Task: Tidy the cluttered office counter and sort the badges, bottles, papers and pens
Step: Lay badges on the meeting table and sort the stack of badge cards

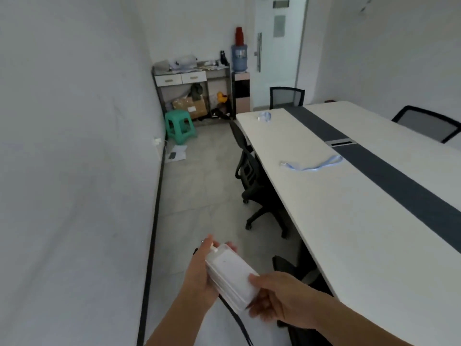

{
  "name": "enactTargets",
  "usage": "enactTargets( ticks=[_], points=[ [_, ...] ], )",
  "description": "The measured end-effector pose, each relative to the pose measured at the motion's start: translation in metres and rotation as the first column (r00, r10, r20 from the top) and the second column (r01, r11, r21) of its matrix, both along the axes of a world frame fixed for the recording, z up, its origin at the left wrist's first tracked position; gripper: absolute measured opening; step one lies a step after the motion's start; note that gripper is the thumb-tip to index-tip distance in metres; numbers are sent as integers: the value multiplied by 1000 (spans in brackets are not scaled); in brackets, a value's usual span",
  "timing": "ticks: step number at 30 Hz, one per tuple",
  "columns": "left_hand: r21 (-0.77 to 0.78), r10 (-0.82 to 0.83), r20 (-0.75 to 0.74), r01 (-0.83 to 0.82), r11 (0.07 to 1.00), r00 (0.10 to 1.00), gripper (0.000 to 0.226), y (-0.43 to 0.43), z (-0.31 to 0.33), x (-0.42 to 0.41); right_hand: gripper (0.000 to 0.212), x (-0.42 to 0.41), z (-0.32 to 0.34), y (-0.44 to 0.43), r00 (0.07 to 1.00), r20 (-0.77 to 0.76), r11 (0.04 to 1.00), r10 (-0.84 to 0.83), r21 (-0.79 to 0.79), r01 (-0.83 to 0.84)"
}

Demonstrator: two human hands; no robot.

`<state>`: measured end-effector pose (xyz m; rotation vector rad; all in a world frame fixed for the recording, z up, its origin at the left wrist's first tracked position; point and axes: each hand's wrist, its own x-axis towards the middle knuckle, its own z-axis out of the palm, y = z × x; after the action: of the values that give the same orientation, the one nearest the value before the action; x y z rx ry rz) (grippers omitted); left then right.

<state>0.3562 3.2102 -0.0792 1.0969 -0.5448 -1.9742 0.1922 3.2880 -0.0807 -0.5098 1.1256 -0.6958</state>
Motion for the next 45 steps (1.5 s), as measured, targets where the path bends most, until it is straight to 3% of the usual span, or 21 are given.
enactTargets(
  ticks=[5,8,12,17,22,28,35,40,45],
  points=[
    [-95,23,-29,-25,995,999,38,-62,19,85,31,82,18,-69,997,65,998,-40,40,38],
    [-90,27,-6,-27,996,1000,34,-98,21,111,37,106,22,-105,999,42,1000,-16,17,16],
    [-38,40,-4,-40,998,999,34,-136,19,110,42,103,22,-138,1000,-25,999,5,-34,-6],
    [-55,27,-33,-29,998,999,43,-207,13,88,33,81,14,-201,996,-11,995,-86,-60,85],
    [-139,-47,-33,42,989,998,37,-292,10,45,30,39,6,-282,987,8,984,-161,-73,161],
    [-82,-61,38,64,995,997,25,-402,24,-42,30,-34,12,-382,981,42,979,-191,-64,193],
    [-18,-116,-5,116,993,993,21,-497,13,-125,31,-111,8,-455,976,-10,976,-216,-36,216],
    [54,-285,-46,288,956,957,26,-562,0,-187,34,-186,-19,-501,926,-163,939,-340,1,345],
    [64,-476,-116,485,872,872,29,-650,-3,-263,23,-276,-47,-550,747,-422,815,-514,33,579]
  ],
)
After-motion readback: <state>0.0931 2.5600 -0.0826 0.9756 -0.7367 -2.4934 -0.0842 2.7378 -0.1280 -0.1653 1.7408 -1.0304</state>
